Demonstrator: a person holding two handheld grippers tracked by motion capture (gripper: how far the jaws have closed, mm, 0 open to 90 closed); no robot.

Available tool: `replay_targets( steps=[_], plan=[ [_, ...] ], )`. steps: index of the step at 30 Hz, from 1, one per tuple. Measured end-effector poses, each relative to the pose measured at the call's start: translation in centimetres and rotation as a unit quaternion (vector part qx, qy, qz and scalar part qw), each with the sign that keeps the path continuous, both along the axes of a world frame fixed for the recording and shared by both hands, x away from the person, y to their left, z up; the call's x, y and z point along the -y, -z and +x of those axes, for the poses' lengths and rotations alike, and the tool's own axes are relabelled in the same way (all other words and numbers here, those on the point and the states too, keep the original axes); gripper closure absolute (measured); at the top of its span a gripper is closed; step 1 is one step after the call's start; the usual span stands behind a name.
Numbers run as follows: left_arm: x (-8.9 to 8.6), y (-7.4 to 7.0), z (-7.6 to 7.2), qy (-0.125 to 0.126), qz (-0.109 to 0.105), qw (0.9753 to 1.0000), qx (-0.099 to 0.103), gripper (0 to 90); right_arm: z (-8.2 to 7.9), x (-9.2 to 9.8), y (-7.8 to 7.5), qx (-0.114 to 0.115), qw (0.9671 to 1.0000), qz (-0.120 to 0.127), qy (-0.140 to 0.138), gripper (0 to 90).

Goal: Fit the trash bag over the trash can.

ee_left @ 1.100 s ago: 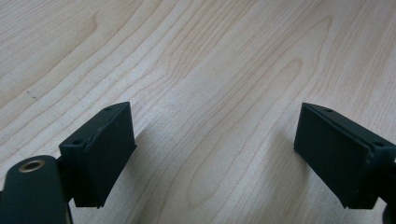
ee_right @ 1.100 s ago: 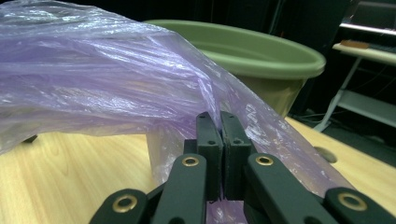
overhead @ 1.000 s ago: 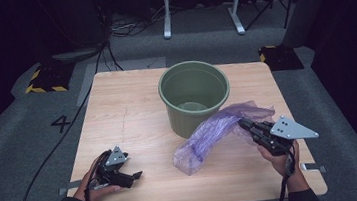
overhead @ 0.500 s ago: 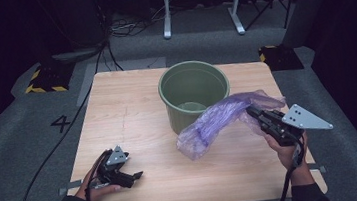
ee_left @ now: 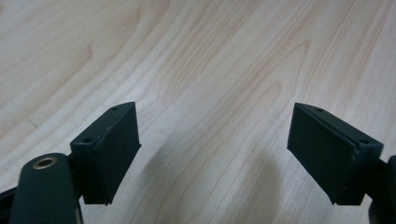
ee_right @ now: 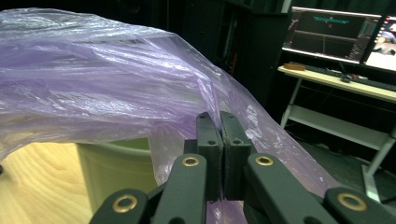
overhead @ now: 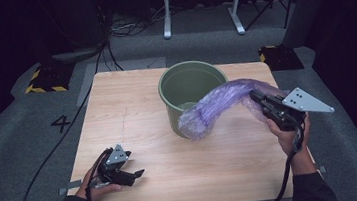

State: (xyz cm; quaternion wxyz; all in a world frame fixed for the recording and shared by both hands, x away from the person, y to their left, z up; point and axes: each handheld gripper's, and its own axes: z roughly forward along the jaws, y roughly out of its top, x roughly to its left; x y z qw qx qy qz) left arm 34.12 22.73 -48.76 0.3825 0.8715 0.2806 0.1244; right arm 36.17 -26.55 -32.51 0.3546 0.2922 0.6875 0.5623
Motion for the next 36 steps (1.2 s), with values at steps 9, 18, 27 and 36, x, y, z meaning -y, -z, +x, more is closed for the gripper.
replay_targets(
  steps=[9, 18, 27, 36],
  plan=[
    [-0.2, -3.8, -0.1, -0.013, -0.049, 0.9975, 0.050, 16.2, 2.1, 0.4, -0.8, -0.016, 0.9995, 0.008, 0.026, 88.7],
    [1.3, -7.4, -0.4, 0.007, -0.074, 0.9927, 0.095, 15.6, 3.6, 0.5, -1.0, -0.018, 0.9968, -0.003, 0.077, 88.4],
    [2.3, -8.5, 0.8, -0.002, -0.089, 0.9887, 0.120, 15.8, 5.1, 0.7, -0.8, -0.024, 0.9945, -0.011, 0.101, 88.3],
    [2.5, -11.5, 1.7, -0.010, -0.127, 0.9800, 0.153, 18.0, 5.4, -0.5, -1.1, -0.022, 0.9930, -0.040, 0.110, 88.4]
  ],
)
